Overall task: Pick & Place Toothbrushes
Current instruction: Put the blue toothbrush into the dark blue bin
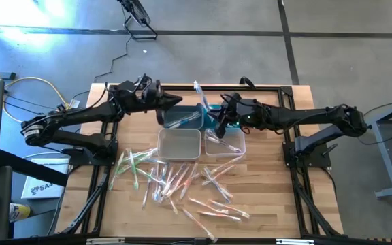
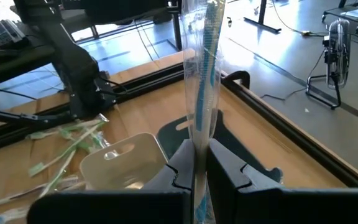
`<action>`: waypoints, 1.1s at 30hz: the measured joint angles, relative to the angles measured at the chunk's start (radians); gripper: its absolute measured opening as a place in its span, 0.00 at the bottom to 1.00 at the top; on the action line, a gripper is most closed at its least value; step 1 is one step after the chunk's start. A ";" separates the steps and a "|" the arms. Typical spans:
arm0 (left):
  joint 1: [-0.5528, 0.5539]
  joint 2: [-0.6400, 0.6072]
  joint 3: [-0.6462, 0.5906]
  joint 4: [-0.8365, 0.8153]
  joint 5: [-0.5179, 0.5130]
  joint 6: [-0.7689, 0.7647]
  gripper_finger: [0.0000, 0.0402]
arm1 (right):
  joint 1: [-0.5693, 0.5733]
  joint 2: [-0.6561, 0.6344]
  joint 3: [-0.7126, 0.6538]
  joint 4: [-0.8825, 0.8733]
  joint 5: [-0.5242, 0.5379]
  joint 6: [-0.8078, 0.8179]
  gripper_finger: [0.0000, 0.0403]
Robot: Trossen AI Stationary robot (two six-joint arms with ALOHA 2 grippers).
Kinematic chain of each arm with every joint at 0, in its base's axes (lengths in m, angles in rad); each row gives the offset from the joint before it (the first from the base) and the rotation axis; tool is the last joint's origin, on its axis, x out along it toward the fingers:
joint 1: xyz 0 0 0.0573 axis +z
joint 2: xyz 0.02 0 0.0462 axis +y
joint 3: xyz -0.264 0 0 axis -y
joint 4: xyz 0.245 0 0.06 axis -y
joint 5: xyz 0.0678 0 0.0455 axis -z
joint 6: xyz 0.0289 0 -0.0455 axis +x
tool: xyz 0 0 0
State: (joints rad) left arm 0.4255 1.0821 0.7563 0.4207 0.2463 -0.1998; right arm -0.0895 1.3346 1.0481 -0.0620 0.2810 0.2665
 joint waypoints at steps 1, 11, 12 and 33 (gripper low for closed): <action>0.000 0.000 0.000 -0.001 -0.002 -0.014 0.01 | 0.000 0.000 0.000 0.000 0.000 0.000 0.03; 0.000 0.000 0.000 0.016 0.007 -0.098 0.31 | 0.000 0.000 0.000 0.032 0.000 -0.006 0.03; 0.000 0.000 0.000 0.025 0.008 -0.098 0.34 | 0.000 0.000 0.000 0.032 0.000 -0.007 0.03; -0.033 0.120 0.000 0.312 0.094 -0.143 0.36 | 0.001 0.000 0.000 0.075 -0.048 -0.028 0.03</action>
State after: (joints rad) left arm 0.3929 1.2024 0.7559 0.7324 0.3401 -0.3431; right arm -0.0887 1.3342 1.0481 0.0128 0.2333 0.2382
